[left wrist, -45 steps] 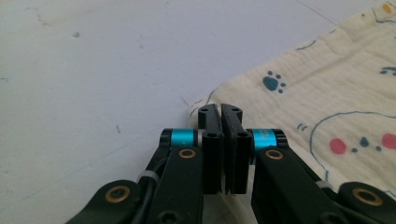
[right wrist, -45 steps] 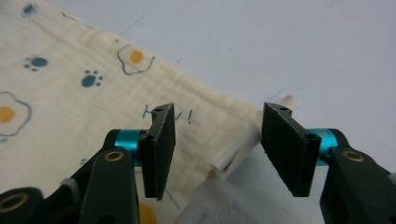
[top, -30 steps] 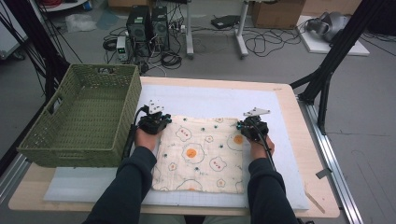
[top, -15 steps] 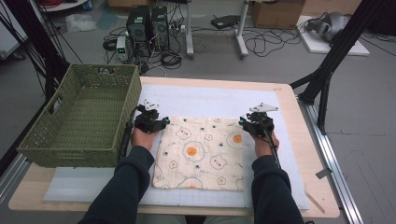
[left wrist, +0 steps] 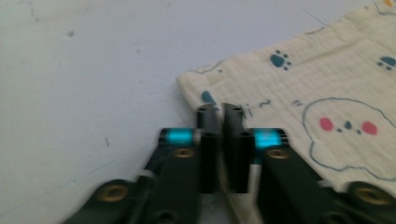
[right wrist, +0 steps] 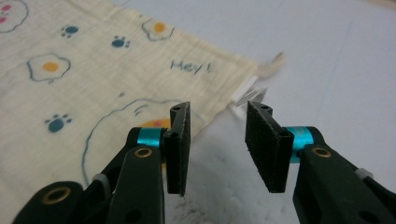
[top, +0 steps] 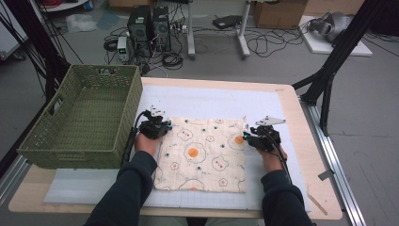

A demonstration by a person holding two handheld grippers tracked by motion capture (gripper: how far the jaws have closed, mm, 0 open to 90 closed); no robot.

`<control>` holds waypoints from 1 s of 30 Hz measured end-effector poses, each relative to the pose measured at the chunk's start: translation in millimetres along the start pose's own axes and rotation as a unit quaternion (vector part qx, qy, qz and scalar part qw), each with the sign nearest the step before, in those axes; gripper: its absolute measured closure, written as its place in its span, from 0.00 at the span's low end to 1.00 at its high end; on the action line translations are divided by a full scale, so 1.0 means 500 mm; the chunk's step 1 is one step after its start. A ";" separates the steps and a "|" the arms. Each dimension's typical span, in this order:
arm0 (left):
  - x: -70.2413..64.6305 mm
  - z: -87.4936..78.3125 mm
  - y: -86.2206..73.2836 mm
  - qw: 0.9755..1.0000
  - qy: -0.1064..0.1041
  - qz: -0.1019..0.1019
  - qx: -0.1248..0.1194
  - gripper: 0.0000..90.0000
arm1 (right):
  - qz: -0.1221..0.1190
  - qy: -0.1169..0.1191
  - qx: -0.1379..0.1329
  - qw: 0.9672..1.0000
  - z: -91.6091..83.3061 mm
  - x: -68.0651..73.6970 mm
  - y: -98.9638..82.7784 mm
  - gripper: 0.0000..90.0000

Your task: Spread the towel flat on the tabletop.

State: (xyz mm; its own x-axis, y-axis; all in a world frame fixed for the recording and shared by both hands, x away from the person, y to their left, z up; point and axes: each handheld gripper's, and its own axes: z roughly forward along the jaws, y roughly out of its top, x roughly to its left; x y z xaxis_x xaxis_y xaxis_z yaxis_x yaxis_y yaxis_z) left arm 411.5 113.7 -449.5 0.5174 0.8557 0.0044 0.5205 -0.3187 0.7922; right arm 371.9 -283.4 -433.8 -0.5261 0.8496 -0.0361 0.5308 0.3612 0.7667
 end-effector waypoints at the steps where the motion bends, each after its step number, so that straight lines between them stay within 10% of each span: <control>1: -0.002 0.000 0.001 1.000 0.011 0.004 0.000 0.97 | 0.001 0.004 0.001 1.000 0.001 0.003 -0.002 0.67; 8: 0.010 -0.001 -0.004 0.999 0.034 -0.019 -0.007 0.98 | -0.010 0.024 0.025 0.999 0.023 0.030 -0.008 0.67; 12: 0.017 -0.002 -0.004 0.998 0.045 -0.029 -0.011 0.98 | -0.008 0.050 0.026 0.998 0.029 0.032 -0.005 0.98; 18: 0.020 -0.006 -0.007 0.999 0.044 -0.024 -0.019 0.96 | -0.019 -0.002 0.033 0.999 0.040 0.028 0.009 0.99; 21: 0.022 -0.021 -0.013 0.997 0.032 -0.065 -0.027 0.63 | -0.008 -0.005 0.025 1.000 0.036 0.030 0.008 0.89; 30: -0.020 -0.086 -0.047 0.999 -0.013 -0.003 -0.046 0.68 | 0.001 0.031 0.012 0.999 -0.023 0.040 -0.019 0.68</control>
State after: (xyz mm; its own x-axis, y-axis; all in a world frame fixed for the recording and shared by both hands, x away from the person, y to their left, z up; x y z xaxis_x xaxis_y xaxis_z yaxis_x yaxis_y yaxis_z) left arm 364.9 130.3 -441.9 0.5329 0.8460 -0.0147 0.4586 -0.2741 0.8453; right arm 348.7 -274.3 -434.6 -0.5652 0.8250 0.0060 0.5475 0.3697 0.7507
